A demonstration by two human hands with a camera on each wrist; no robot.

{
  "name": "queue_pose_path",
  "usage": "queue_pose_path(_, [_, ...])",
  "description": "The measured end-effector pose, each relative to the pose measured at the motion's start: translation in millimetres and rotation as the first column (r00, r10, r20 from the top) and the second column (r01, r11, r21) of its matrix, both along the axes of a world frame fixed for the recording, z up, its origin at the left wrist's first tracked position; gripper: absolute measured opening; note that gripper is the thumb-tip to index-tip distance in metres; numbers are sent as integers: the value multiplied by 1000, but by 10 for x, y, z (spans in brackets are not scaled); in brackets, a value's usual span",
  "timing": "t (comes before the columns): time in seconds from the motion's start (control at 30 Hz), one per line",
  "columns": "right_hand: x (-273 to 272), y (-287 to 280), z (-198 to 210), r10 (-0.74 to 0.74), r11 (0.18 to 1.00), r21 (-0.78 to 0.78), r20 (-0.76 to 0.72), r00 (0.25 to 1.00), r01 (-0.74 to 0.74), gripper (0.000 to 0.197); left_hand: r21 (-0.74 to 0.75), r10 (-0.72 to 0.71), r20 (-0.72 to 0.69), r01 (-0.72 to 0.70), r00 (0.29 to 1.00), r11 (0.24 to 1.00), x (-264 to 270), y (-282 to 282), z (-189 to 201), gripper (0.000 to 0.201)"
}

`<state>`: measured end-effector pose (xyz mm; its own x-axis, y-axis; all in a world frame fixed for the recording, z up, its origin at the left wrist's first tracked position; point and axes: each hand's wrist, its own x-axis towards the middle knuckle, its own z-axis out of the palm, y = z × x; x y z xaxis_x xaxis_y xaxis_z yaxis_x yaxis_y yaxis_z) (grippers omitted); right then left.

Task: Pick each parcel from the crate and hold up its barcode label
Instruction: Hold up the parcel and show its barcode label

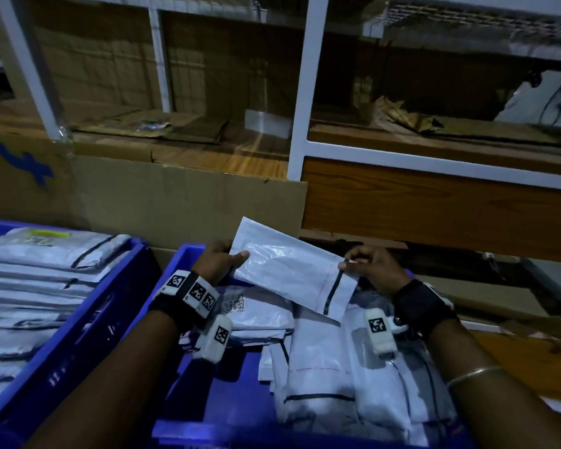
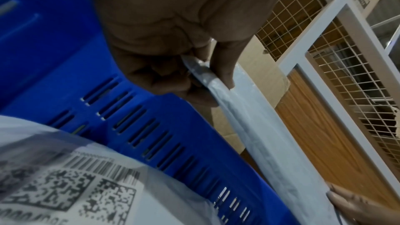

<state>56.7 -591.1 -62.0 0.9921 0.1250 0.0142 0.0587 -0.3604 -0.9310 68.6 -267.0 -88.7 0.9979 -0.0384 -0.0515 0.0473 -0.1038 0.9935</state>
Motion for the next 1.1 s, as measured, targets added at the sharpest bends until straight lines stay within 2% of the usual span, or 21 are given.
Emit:
queue_pose_path(0.13, [3,31,-139,-98,985,145,32,995,92,8,-7,18,-3,-18,1000,1000,-4,-1,-4,13])
queue_pose_path(0.27, [-24,69,-205,-111,970,222,25,994,103,22,-70,13,-4,-14,1000,997,6,19,-29,36])
queue_pose_path(0.33, [-38,64,-207,-122,971,214,43,992,110,20,-118,9,4,-8,1000,993,-2,14,-7,43])
queue_pose_path(0.57, [-143,23,-88,-173,959,251,150,973,132,5,-145,23,110,-6,994,989,-60,-28,109,11])
queue_pose_path(0.7, [-163,-55,-87,-162,973,195,181,970,126,12,-98,-9,132,22,991,995,-112,-12,121,35])
queue_pose_path(0.8, [-190,-81,-73,-147,976,189,217,965,107,15,-105,6,90,3,996,995,-136,-47,189,27])
queue_pose_path(0.9, [-217,-80,-36,-103,988,139,254,962,69,6,-188,24,-59,-34,998,981,-121,-46,200,18])
queue_pose_path(0.93, [-223,-84,-32,-77,991,129,250,965,46,11,-205,22,-96,-41,995,978,-97,-10,167,20])
queue_pose_path(1.03, [-206,-131,-39,-11,988,150,200,980,-19,23,-250,31,-90,-53,995,967,-40,70,119,31])
queue_pose_path(1.1, [-191,-138,-28,35,977,202,152,988,-66,23,-245,80,-76,-97,994,965,-57,58,149,21])
